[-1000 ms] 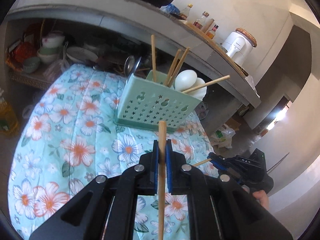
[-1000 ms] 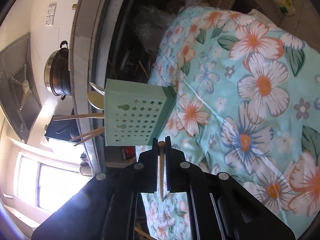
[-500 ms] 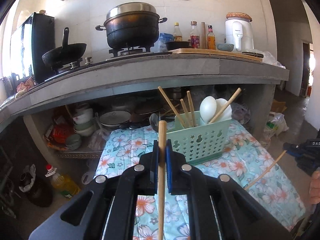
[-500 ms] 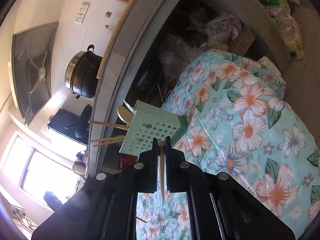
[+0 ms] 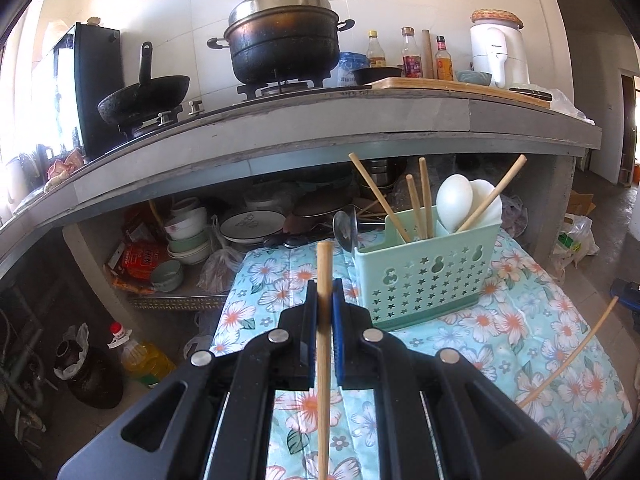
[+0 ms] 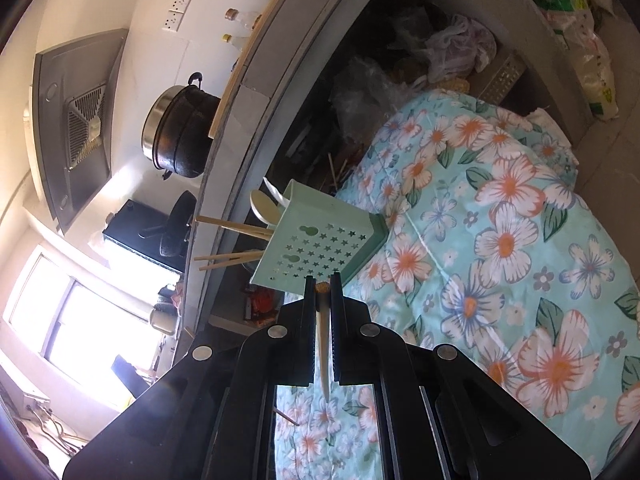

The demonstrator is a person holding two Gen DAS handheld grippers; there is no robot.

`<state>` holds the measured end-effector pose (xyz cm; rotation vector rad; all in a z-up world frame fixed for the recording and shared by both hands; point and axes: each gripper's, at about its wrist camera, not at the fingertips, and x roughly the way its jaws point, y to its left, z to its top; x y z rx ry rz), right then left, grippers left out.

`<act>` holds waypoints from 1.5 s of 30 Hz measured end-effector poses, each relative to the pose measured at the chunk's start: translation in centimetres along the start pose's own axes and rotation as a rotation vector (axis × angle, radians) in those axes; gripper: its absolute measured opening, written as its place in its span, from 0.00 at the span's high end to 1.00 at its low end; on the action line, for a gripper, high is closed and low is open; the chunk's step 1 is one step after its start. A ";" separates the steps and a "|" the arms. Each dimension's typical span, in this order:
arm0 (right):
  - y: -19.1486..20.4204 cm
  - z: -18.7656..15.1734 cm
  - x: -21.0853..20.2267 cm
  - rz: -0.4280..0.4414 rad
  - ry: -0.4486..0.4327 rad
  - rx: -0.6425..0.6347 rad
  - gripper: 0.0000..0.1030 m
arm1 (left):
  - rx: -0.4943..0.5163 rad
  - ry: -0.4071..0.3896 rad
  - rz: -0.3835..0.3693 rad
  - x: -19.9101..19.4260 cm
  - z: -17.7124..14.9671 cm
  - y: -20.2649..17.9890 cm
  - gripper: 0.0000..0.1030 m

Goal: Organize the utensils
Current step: 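Carry the chopstick over the green holder with the left tool while the right tool grasps the last chopstick, then lower the chopstick into the holder and open the left tool while the right tool carries its chopstick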

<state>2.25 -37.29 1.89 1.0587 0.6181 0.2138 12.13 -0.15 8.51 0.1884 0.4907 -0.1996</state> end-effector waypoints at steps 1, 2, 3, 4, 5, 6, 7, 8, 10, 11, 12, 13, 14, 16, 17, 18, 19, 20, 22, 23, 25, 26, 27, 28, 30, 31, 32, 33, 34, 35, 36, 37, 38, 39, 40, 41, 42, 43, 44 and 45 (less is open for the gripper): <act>-0.1 -0.1 0.1 0.000 0.005 0.002 0.95 | 0.000 0.001 0.001 0.1 0.0 0.1 0.94; -0.1 -0.2 0.1 -0.002 0.010 0.002 0.95 | -0.002 0.001 0.000 0.1 0.0 0.1 0.94; -0.2 -0.3 0.2 -0.003 0.014 0.004 0.95 | -0.005 0.002 -0.003 0.1 0.0 0.2 0.94; -0.2 -0.3 0.3 -0.004 0.018 0.005 0.95 | -0.013 0.000 -0.014 0.1 0.1 0.3 0.94; -0.3 -0.4 0.3 -0.007 0.020 0.005 0.95 | -0.026 -0.002 -0.032 0.0 0.2 0.5 0.94; -0.3 -0.4 0.3 -0.008 0.022 0.005 0.95 | -0.050 -0.008 -0.064 -0.2 0.5 0.9 0.94; -0.3 -0.4 0.3 -0.010 0.022 0.005 0.95 | -0.071 -0.016 -0.094 -0.4 0.9 1.3 0.94; -0.3 -0.4 0.3 -0.011 0.021 0.004 0.95 | -0.102 -0.032 -0.138 -0.8 1.5 1.7 0.94; -0.2 -0.4 0.2 -0.008 0.019 0.005 0.95 | -0.147 -0.070 -0.209 -1.5 2.6 2.4 0.94; -0.2 -0.4 0.2 -0.005 0.018 0.006 0.95 | -0.179 -0.099 -0.259 -2.1 3.5 2.8 0.94; -0.2 -0.5 0.1 -0.002 0.016 0.004 0.95 | -0.201 -0.120 -0.295 -2.4 4.1 3.1 0.94; -0.2 -0.5 0.1 -0.001 0.014 0.003 0.95 | -0.227 -0.145 -0.335 -2.9 4.9 3.2 0.94; -0.2 -0.6 0.1 0.000 0.014 0.003 0.95 | -0.255 -0.177 -0.377 -3.3 5.9 3.3 0.94; -0.4 -0.7 0.1 0.004 0.017 0.010 0.95 | -0.306 -0.235 -0.433 -3.8 7.4 3.5 0.94; -0.6 -0.7 0.2 0.006 0.019 0.015 0.95 | -0.337 -0.263 -0.460 -3.9 8.2 3.6 0.94; -0.8 -0.7 0.2 0.010 0.020 0.023 0.95 | -0.362 -0.284 -0.484 -3.9 9.0 3.5 0.94; -1.0 -0.7 0.2 0.013 0.020 0.028 0.95 | -0.381 -0.306 -0.493 -3.9 9.7 3.4 0.94; -1.1 -0.7 0.2 0.017 0.020 0.033 0.95 | -0.389 -0.336 -0.482 -3.9 10.6 3.2 0.94; -1.5 -0.6 0.1 0.023 0.017 0.041 0.95 | -0.387 -0.393 -0.451 -4.0 11.9 2.6 0.94; -1.6 -0.6 0.1 0.025 0.017 0.042 0.95 | -0.394 -0.415 -0.442 -3.8 12.6 2.2 0.94; -1.8 -0.5 0.1 0.026 0.016 0.045 0.95 | -0.404 -0.446 -0.409 -3.2 13.9 1.3 0.94; -2.0 -0.4 0.1 0.027 0.017 0.047 0.95 | -0.402 -0.461 -0.380 -2.8 14.4 1.0 0.94; -2.2 -0.4 0.0 0.029 0.018 0.050 0.95 | -0.400 -0.476 -0.349 -2.3 14.9 0.5 0.94; -2.3 -0.3 0.0 0.030 0.018 0.052 0.95 | -0.400 -0.480 -0.327 -1.7 15.3 0.3 0.94; -2.6 -0.3 -0.1 0.033 0.017 0.057 0.95 | -0.397 -0.481 -0.271 -0.1 16.0 -0.6 0.94; -2.7 -0.2 0.0 0.035 0.018 0.059 0.95 | -0.397 -0.482 -0.243 0.7 16.3 -1.0 0.94; -2.9 -0.2 0.0 0.035 0.017 0.063 0.95 | -0.392 -0.483 -0.211 1.5 16.5 -1.5 0.94; -3.1 -0.1 0.0 0.036 0.017 0.067 0.95 | -0.390 -0.481 -0.177 2.4 16.6 -1.9 0.94; -3.3 -0.1 0.1 0.037 0.017 0.071 0.95 | -0.389 -0.479 -0.143 3.2 16.5 -2.2 0.94; -3.4 0.0 0.1 0.037 0.017 0.075 0.95 | -0.389 -0.476 -0.115 3.9 16.4 -2.6 0.94; -3.6 0.1 0.1 0.038 0.016 0.079 0.95 | -0.392 -0.471 -0.092 4.6 16.3 -2.9 0.94; -3.8 0.1 0.1 0.039 0.016 0.084 0.95 | -0.393 -0.470 -0.066 5.3 16.1 -3.4 0.94; -4.0 0.2 0.2 0.039 0.015 0.089 0.95 | -0.392 -0.470 -0.049 5.9 15.9 -3.6 0.94; -4.2 0.3 0.1 0.039 0.015 0.093 0.95 | -0.384 -0.472 -0.036 6.5 15.7 -3.9 0.94; -4.3 0.3 0.1 0.039 0.014 0.094 0.95 | -0.369 -0.478 -0.018 6.9 15.5 -4.4 0.94; -4.4 0.4 0.1 0.038 0.013 0.097 0.95 | -0.349 -0.483 0.002 7.3 15.2 -5.0 0.94; -4.6 0.4 0.0 0.038 0.012 0.098 0.95 | -0.333 -0.487 0.011 7.6 14.9 -5.4 0.94; -4.7 0.5 -0.1 0.037 0.011 0.100 0.95 | -0.319 -0.485 0.018 8.0 14.6 -5.8 0.94; -4.9 0.5 -0.1 0.037 0.010 0.103 0.95 | -0.306 -0.477 0.023 8.4 14.3 -6.2 0.94; -5.0 0.5 -0.1 0.038 0.010 0.106 0.95 | -0.297 -0.466 0.021 8.9 14.0 -6.5 0.94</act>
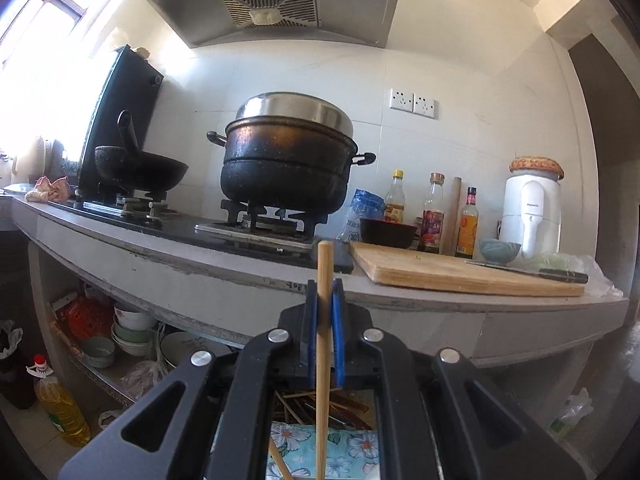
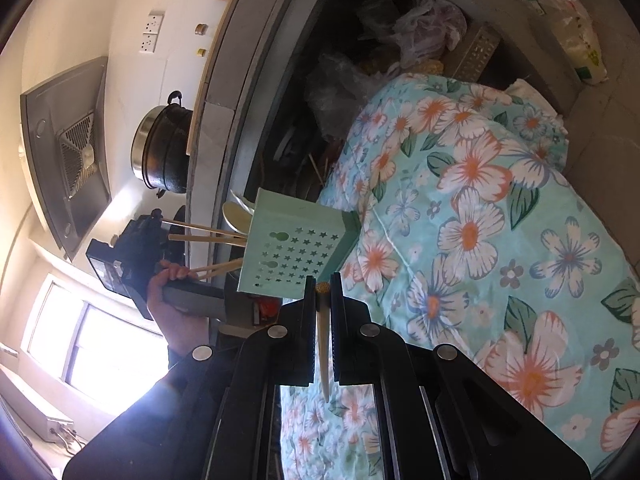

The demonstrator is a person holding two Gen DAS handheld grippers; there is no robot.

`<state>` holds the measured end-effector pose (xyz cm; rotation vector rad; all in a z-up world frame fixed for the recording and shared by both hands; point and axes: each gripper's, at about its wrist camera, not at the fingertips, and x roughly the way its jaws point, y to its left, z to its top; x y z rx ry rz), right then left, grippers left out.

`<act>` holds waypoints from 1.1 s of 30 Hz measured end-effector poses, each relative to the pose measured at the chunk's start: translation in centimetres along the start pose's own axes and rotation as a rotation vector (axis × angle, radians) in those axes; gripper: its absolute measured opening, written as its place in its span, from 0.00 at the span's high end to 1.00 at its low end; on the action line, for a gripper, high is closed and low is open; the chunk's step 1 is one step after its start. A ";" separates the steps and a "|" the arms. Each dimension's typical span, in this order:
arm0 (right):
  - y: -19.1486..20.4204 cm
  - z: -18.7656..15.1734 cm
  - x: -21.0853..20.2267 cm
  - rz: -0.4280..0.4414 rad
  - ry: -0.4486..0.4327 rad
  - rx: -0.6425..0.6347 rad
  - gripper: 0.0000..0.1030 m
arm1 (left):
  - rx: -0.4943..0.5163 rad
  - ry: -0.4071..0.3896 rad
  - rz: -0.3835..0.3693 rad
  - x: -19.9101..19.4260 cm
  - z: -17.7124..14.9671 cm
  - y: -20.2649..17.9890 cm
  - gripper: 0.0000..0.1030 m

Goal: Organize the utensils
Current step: 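Lower the chopstick into the holder and open the left tool while the right tool carries its chopstick, then lower the right tool over the green holder and open it to drop the chopstick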

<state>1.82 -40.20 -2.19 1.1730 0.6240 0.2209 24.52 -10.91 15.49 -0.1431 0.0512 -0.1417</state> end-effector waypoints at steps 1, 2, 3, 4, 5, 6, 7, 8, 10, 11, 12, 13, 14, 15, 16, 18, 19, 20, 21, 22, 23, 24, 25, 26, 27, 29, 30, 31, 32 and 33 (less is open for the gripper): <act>-0.1 0.0 -0.1 0.000 -0.002 0.002 0.95 | 0.003 0.014 -0.010 0.2 -0.6 0.0 0.94; -0.1 0.0 -0.1 0.000 -0.003 0.002 0.95 | 0.004 0.026 -0.023 0.5 -1.0 -0.1 0.94; -0.1 0.0 -0.2 -0.001 -0.004 0.001 0.95 | 0.004 0.038 -0.032 0.5 -1.3 0.0 0.94; -0.1 0.0 -0.2 -0.002 -0.005 0.000 0.95 | 0.004 0.047 -0.041 0.4 -1.6 0.2 0.91; -0.1 0.0 -0.3 -0.003 -0.006 -0.001 0.95 | 0.000 0.052 -0.056 0.3 -1.8 0.3 0.88; -0.1 0.0 -0.4 -0.005 -0.007 -0.002 0.95 | -0.007 0.052 -0.067 -0.1 -1.8 0.5 0.78; -0.1 0.0 -0.4 -0.006 -0.007 -0.003 0.95 | -0.014 0.045 -0.078 -0.5 -1.7 0.6 0.68; -0.1 0.0 -0.4 -0.007 -0.008 -0.004 0.95 | -0.018 0.029 -0.089 -1.2 -1.6 0.7 0.64; 0.1 -0.1 -0.5 -0.008 -0.010 -0.007 0.95 | -0.011 0.007 -0.109 -2.5 -1.1 0.7 0.50; 0.2 -0.1 -0.5 -0.006 -0.011 -0.008 0.95 | -0.005 -0.001 -0.122 -3.4 -0.8 0.7 0.48; 0.3 -0.2 -0.6 -0.005 -0.014 -0.013 0.95 | 0.000 -0.007 -0.134 -4.2 -0.5 0.8 0.42; 0.5 -0.2 -0.7 -0.008 -0.018 -0.019 0.95 | 0.006 -0.011 -0.143 -4.9 -0.2 0.9 0.37; 0.8 -0.3 -0.8 -0.011 -0.023 -0.028 0.95 | 0.013 -0.013 -0.149 -5.6 0.1 1.0 0.34; 1.0 -0.3 -1.0 -0.011 -0.027 -0.036 0.95 | 0.022 -0.008 -0.157 -6.3 0.3 1.2 0.28; 1.2 -0.3 -1.1 -0.012 -0.032 -0.043 0.95 | 0.028 0.001 -0.166 -7.1 0.4 1.5 0.25; 1.8 -0.3 -1.5 -0.017 -0.044 -0.067 0.95 | 0.033 0.037 -0.191 -8.6 0.4 2.4 0.20; 2.2 -0.3 -1.6 -0.019 -0.050 -0.079 0.95 | 0.035 0.064 -0.206 -9.2 0.2 2.9 0.18; 2.5 -0.3 -1.7 -0.021 -0.054 -0.093 0.95 | 0.038 0.092 -0.220 -9.7 -0.1 3.3 0.17; 3.1 -0.3 -1.9 -0.025 -0.062 -0.115 0.95 | 0.044 0.127 -0.235 -10.4 -0.6 3.9 0.15; 3.6 -0.3 -2.0 -0.030 -0.070 -0.138 0.95 | 0.047 0.149 -0.244 -10.9 -1.1 4.4 0.13; 4.2 -0.2 -2.1 -0.035 -0.079 -0.162 0.95 | 0.052 0.182 -0.255 -11.6 -1.9 5.1 0.12; 5.0 -0.2 -2.2 -0.037 -0.088 -0.190 0.95 | 0.054 0.202 -0.257 -12.2 -2.6 5.7 0.11; 5.8 -0.1 -2.3 -0.038 -0.098 -0.221 0.95 | 0.056 0.226 -0.253 -12.9 -3.5 6.5 0.09; 6.5 -0.1 -2.3 -0.039 -0.107 -0.247 0.95 | 0.056 0.246 -0.248 -13.5 -4.4 7.1 0.09; 7.4 -0.1 -2.2 -0.042 -0.119 -0.282 0.95 | 0.054 0.266 -0.242 -13.9 -5.2 7.7 0.08; 9.4 0.0 -2.0 -0.044 -0.139 -0.352 0.96 | 0.035 0.311 -0.219 -14.9 -7.0 9.0 0.07; 10.4 0.0 -1.8 -0.044 -0.149 -0.388 0.95 | 0.023 0.330 -0.210 -15.3 -7.8 9.7 0.06; 11.5 0.0 -1.6 -0.044 -0.159 -0.428 0.95 | 0.008 0.346 -0.203 -15.7 -8.6 10.3 0.06; 12.7 -0.1 -1.5 -0.043 -0.170 -0.470 0.95 | -0.004 0.362 -0.194 -16.1 -9.4 10.9 0.06; 14.2 -0.1 -1.2 -0.041 -0.185 -0.523 0.95 | -0.014 0.378 -0.183 -16.4 -9.9 11.3 0.05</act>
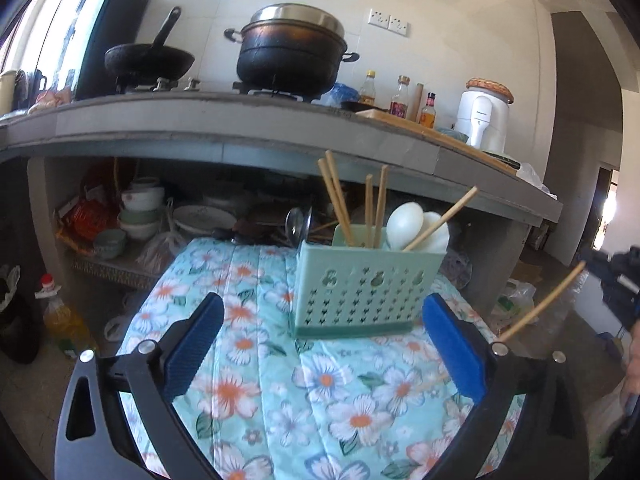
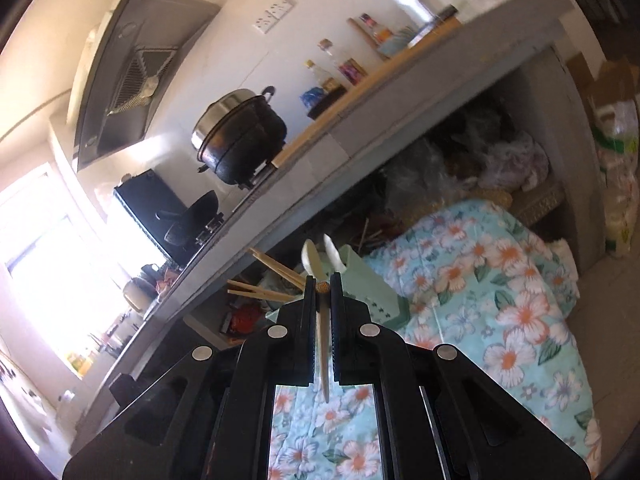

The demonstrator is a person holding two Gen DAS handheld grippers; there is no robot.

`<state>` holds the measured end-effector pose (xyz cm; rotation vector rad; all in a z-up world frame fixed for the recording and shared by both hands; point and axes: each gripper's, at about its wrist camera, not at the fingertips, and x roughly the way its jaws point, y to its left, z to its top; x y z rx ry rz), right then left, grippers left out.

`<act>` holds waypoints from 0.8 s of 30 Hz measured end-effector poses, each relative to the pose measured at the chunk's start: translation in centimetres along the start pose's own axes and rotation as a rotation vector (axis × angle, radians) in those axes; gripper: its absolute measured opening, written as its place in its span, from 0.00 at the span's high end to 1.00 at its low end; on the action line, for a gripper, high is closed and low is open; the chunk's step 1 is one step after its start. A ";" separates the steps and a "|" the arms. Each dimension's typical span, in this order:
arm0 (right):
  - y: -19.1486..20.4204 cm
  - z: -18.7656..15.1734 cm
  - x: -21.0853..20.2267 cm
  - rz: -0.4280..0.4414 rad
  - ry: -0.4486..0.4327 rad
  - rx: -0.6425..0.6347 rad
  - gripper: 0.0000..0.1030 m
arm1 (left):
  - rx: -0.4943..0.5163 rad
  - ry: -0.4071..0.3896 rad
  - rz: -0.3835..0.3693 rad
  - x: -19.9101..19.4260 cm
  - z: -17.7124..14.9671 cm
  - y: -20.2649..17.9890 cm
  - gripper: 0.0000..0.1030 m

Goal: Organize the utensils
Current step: 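Lower the right tool over the green holder and open it to drop the chopstick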

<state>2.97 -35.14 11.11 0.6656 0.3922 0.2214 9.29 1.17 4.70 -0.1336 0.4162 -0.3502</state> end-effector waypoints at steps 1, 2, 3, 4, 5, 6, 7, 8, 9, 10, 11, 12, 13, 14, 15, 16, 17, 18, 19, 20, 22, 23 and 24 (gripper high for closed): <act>1.0 0.4 0.1 0.002 -0.015 -0.043 0.95 | -0.013 0.014 0.007 -0.1 -0.6 0.4 0.05; 2.5 1.1 0.3 -0.002 -0.040 -0.104 0.95 | -0.021 0.027 0.012 -0.1 -1.2 0.7 0.05; 3.7 1.6 0.4 -0.008 -0.066 -0.154 0.96 | -0.023 0.036 0.018 -0.2 -1.6 0.9 0.05; 5.0 2.1 0.5 -0.011 -0.097 -0.207 0.96 | -0.022 0.039 0.023 -0.2 -2.0 1.1 0.05; 6.5 2.7 0.7 -0.009 -0.128 -0.259 0.96 | -0.020 0.041 0.030 -0.3 -2.2 1.1 0.05; 7.7 3.1 0.9 -0.007 -0.151 -0.301 0.96 | -0.020 0.042 0.038 -0.3 -2.4 1.3 0.05; 8.6 3.5 1.2 -0.007 -0.171 -0.337 0.96 | -0.021 0.042 0.044 -0.3 -2.5 1.4 0.05; 9.7 3.9 1.7 -0.004 -0.195 -0.376 0.96 | -0.025 0.041 0.047 -0.4 -2.6 1.6 0.05; 10.5 4.1 2.2 -0.004 -0.207 -0.405 0.96 | -0.029 0.039 0.048 -0.4 -2.6 1.7 0.05; 11.4 4.3 3.0 -0.012 -0.215 -0.439 0.96 | -0.034 0.035 0.048 -0.4 -2.7 1.8 0.05; 12.0 4.4 3.9 -0.028 -0.225 -0.470 0.96 | -0.036 0.033 0.047 -0.3 -2.5 1.8 0.05; 12.4 4.3 4.7 -0.044 -0.230 -0.497 0.96 | -0.037 0.032 0.048 -0.3 -2.5 1.9 0.05; 12.8 4.2 5.7 -0.061 -0.230 -0.523 0.96 | -0.036 0.030 0.051 -0.4 -2.5 2.0 0.05; 12.9 4.0 6.8 -0.077 -0.227 -0.545 0.96 | -0.035 0.027 0.052 -0.5 -2.5 2.0 0.05; 13.1 3.8 7.5 -0.082 -0.218 -0.558 0.96 | -0.034 0.023 0.053 -0.5 -2.5 2.0 0.05; 13.2 3.6 8.5 -0.092 -0.210 -0.572 0.96 | -0.034 0.019 0.054 -0.5 -2.5 2.1 0.05; 13.3 3.3 9.3 -0.104 -0.207 -0.591 0.96 | -0.034 0.017 0.055 -0.6 -2.5 2.1 0.05; 13.1 2.9 10.3 -0.111 -0.199 -0.609 0.96 | -0.033 0.016 0.055 -0.6 -2.5 2.1 0.05; 13.3 2.4 11.0 -0.117 -0.193 -0.625 0.96 | -0.033 0.017 0.054 -0.6 -2.5 2.1 0.05; 13.1 1.8 11.9 -0.127 -0.186 -0.647 0.96 | -0.032 0.018 0.055 -0.6 -2.5 2.1 0.05; 13.1 0.6 13.1 -0.147 -0.168 -0.688 0.96 | -0.032 0.018 0.057 -0.6 -2.5 2.1 0.05; 13.0 -0.2 13.7 -0.160 -0.153 -0.714 0.96 | -0.032 0.016 0.056 -0.7 -2.5 2.1 0.05; 12.7 -1.0 14.3 -0.183 -0.135 -0.739 0.95 | -0.033 0.015 0.056 -0.7 -2.5 2.2 0.05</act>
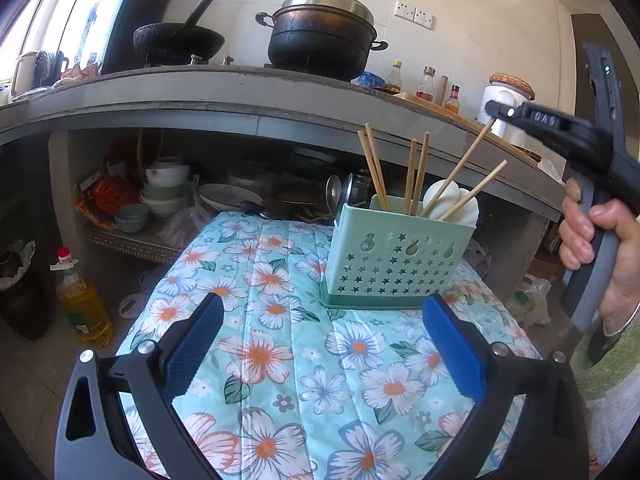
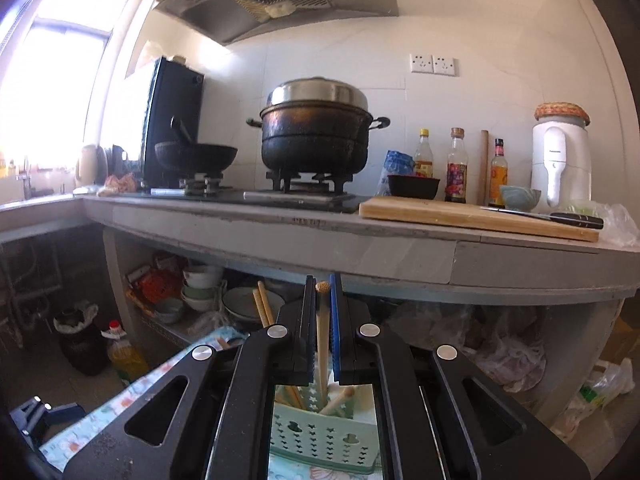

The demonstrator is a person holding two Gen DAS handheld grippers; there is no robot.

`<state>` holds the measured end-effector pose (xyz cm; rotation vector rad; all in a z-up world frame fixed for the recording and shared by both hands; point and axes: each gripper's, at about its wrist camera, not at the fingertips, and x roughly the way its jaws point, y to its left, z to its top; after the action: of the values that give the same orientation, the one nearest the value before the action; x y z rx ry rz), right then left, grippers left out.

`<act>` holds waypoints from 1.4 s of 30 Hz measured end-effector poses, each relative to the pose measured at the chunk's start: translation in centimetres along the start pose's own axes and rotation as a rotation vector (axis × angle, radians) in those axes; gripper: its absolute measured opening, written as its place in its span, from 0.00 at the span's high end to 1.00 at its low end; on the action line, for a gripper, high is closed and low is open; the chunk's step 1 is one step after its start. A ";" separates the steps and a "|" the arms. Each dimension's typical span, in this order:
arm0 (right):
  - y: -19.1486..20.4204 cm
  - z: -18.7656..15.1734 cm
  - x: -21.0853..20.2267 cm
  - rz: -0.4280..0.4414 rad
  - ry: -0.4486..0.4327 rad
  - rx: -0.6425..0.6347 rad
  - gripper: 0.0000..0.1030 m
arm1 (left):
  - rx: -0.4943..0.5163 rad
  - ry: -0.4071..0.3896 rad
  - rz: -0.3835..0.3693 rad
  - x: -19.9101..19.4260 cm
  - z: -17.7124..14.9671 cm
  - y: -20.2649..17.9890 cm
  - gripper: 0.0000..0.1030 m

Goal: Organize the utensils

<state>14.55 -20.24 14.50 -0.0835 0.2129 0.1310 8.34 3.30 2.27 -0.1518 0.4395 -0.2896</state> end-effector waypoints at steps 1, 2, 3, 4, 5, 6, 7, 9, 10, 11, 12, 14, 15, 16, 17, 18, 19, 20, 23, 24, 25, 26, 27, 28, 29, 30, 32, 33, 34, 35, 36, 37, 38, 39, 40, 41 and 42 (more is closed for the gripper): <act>0.3 -0.6 0.3 -0.005 0.022 -0.015 0.95 | 0.000 0.000 0.000 0.0 0.0 0.0 0.05; 0.4 -1.2 0.7 0.007 0.050 -0.020 0.95 | 0.000 0.000 0.002 0.0 0.0 0.0 0.05; 0.5 -1.7 0.8 0.012 0.075 -0.016 0.95 | -0.001 -0.002 0.003 0.0 0.0 0.0 0.05; 0.5 -1.9 0.6 0.011 0.082 -0.010 0.93 | -0.001 -0.003 0.003 -0.1 0.1 0.0 0.05; 0.5 -2.0 0.4 0.018 0.089 -0.002 0.91 | -0.001 -0.005 0.004 -0.1 0.2 0.0 0.05; 0.3 -2.0 -0.2 0.034 0.091 0.016 0.83 | 0.000 -0.008 0.007 -0.2 0.3 0.0 0.05; 0.1 -1.9 -1.0 0.044 0.084 0.038 0.72 | 0.002 -0.011 0.007 -0.3 0.4 -0.1 0.05; -0.4 -1.5 -2.8 0.056 0.058 0.081 0.62 | 0.009 -0.019 0.013 -0.4 0.7 -0.2 0.05; -0.8 -1.4 -3.7 0.066 0.048 0.104 0.59 | 0.012 -0.023 0.014 -0.4 0.9 -0.3 0.05; -1.2 -1.4 -4.5 0.071 0.043 0.127 0.57 | 0.016 -0.027 0.015 -0.5 1.0 -0.4 0.05; -1.6 -1.5 -5.5 0.070 0.039 0.157 0.53 | 0.020 -0.030 0.016 -0.6 1.2 -0.6 0.05; -2.1 -2.1 -6.8 0.066 0.055 0.199 0.50 | 0.022 -0.033 0.014 -0.8 1.4 -0.8 0.05; -2.2 -2.7 -7.3 0.057 0.076 0.216 0.47 | 0.021 -0.035 0.011 -0.9 1.5 -1.0 0.05; -2.3 -3.3 -7.7 0.043 0.099 0.228 0.44 | 0.021 -0.036 0.010 -1.0 1.6 -1.1 0.05; -2.4 -3.9 -7.9 0.029 0.129 0.235 0.42 | 0.023 -0.033 0.009 -1.1 1.7 -1.4 0.05; -2.2 -4.7 -8.1 0.012 0.165 0.239 0.39 | 0.027 -0.030 0.007 -1.1 1.7 -1.6 0.05; -2.1 -5.5 -8.2 -0.010 0.202 0.237 0.35 | 0.034 -0.027 0.005 -1.2 1.7 -1.9 0.05; -1.8 -6.1 -8.2 -0.032 0.234 0.231 0.34 | 0.041 -0.028 0.003 -1.3 1.8 -2.1 0.05; -1.0 -7.9 -8.2 -0.082 0.315 0.214 0.27 | 0.054 -0.028 -0.010 -1.7 1.8 -3.0 0.05; -0.8 -8.2 -8.2 -0.095 0.326 0.210 0.24 | 0.053 -0.023 -0.013 -1.7 1.8 -3.2 0.05; -0.6 -8.4 -8.2 -0.106 0.336 0.204 0.20 | 0.051 -0.016 -0.012 -1.7 1.8 -3.4 0.05; -0.4 -8.5 -8.2 -0.121 0.347 0.193 0.19 | 0.048 -0.007 -0.008 -1.8 1.8 -3.7 0.05; -0.3 -8.5 -8.2 -0.135 0.351 0.185 0.18 | 0.044 0.000 -0.004 -1.8 1.9 -3.9 0.05; -0.2 -8.5 -8.3 -0.147 0.351 0.177 0.15 | 0.040 0.004 0.004 -1.8 1.9 -4.0 0.05; -0.1 -8.5 -8.3 -0.156 0.354 0.168 0.14 | 0.037 0.006 0.014 -1.8 2.0 -4.2 0.05; 0.1 -8.3 -8.2 -0.167 0.362 0.153 0.13 | 0.033 0.008 0.027 -1.9 2.0 -4.2 0.05; 0.2 -8.5 -8.5 -0.188 0.367 0.135 0.12 | 0.022 0.013 0.057 -1.9 2.3 -4.2 0.05; 0.2 -8.5 -8.5 -0.199 0.372 0.127 0.10 | 0.019 0.017 0.086 -1.9 2.4 -4.1 0.05; 0.2 -8.6 -8.6 -0.209 0.378 0.122 0.10 | 0.017 0.020 0.112 -1.9 2.4 -4.0 0.05; 0.3 -8.6 -8.6 -0.218 0.383 0.119 0.10 | 0.017 0.028 0.150 -1.7 2.4 -3.9 0.05; 0.2 -8.7 -8.5 -0.225 0.387 0.116 0.09 | 0.017 0.038 0.179 -1.5 2.4 -3.8 0.05; 0.2 -8.8 -8.5 -0.232 0.392 0.115 0.09 | 0.019 0.048 0.205 -1.4 2.4 -3.8 0.05; 0.1 -8.9 -8.5 -0.238 0.398 0.116 0.08 | 0.027 0.056 0.231 -1.2 2.4 -3.8 0.05; 0.0 -9.0 -8.3 -0.242 0.405 0.120 0.08 | 0.037 0.058 0.254 -1.1 2.3 -3.8 0.05; 0.0 -9.1 -8.3 -0.243 0.410 0.124 0.08 | 0.050 0.058 0.285 -1.1 2.2 -3.8 0.05; 0.0 -9.3 -8.2 -0.242 0.416 0.131 0.08 | 0.059 0.059 0.303 -1.0 2.2 -3.8 0.05; -0.1 -9.4 -8.1 -0.242 0.420 0.136 0.08 | 0.065 0.065 0.322 -0.9 2.2 -3.8 0.05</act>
<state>4.84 -22.24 7.14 0.0001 0.6274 -0.1452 7.59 0.19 5.37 -0.0065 0.5106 0.0081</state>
